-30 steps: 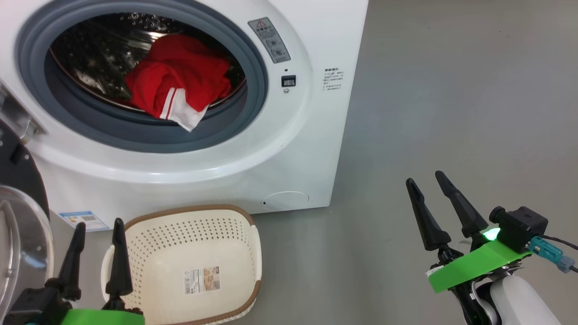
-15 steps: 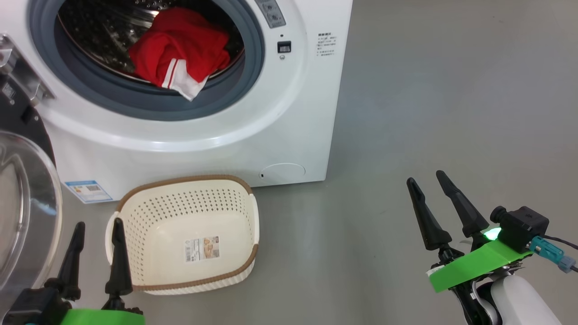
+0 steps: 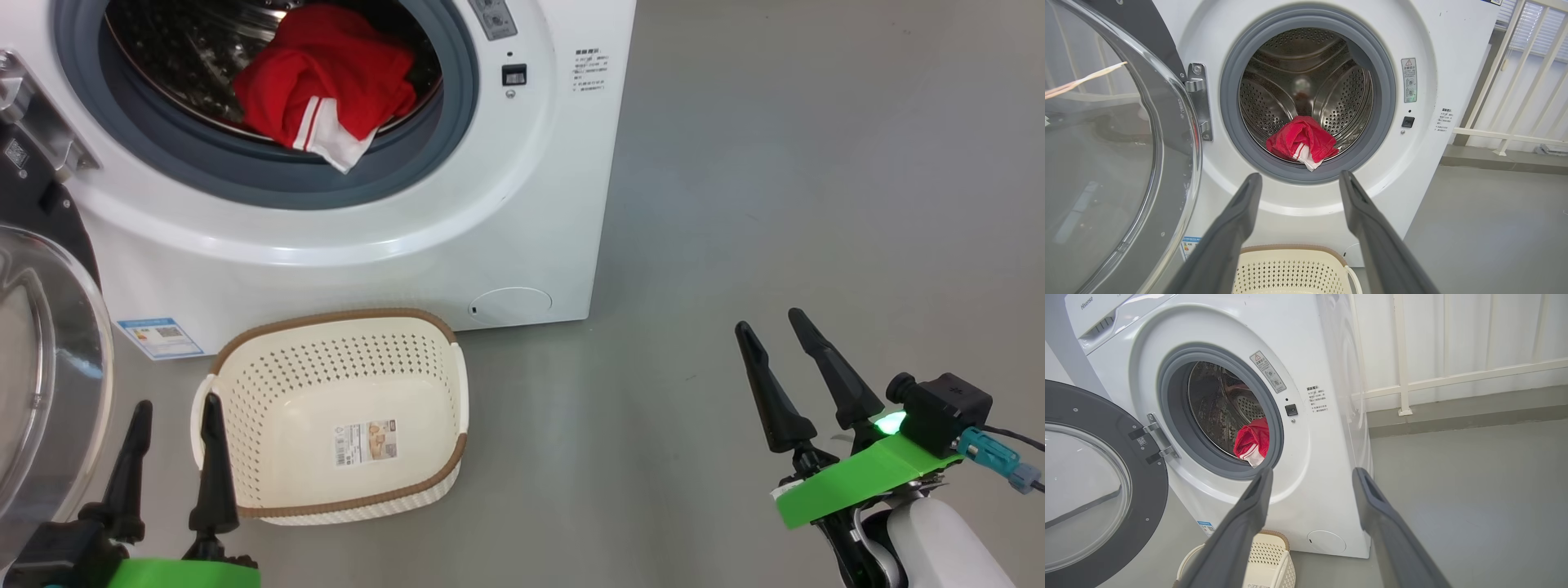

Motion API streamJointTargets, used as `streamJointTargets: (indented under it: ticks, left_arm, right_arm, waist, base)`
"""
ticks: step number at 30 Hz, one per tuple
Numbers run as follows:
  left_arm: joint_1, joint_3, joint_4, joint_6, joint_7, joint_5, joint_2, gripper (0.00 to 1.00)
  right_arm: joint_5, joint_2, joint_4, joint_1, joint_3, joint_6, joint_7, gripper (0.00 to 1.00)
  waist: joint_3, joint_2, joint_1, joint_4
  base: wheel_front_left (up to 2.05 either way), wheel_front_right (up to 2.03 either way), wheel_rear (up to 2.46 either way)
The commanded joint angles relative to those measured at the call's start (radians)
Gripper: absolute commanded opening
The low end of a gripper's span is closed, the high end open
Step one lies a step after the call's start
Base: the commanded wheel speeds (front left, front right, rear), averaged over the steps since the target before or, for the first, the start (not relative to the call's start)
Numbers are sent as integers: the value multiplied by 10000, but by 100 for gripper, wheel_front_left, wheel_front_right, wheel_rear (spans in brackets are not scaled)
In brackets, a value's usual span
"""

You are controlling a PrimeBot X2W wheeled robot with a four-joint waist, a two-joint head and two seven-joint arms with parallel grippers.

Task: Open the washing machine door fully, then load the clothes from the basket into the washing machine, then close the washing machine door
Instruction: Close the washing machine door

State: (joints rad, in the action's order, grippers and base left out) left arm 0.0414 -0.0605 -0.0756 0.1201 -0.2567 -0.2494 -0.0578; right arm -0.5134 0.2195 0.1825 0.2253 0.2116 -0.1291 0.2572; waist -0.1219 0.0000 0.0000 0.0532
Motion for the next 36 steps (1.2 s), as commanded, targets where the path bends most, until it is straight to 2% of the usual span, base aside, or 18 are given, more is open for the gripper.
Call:
streamJointTargets:
  ticks: [1,36]
  left_arm:
    - [244,-360,291,78,-51,77,-99,100]
    - [207,-408,189,98,-51,163,-35,100]
  right_arm:
    - [-114,17,-270,45,152,-16,46,100]
    - [-121,49,-207,1,233,-16,46,100]
  waist:
    - [-6,0,0,-3]
    - [89,0,0,-285]
  base:
    - [0,0,0]
    - [0,0,0]
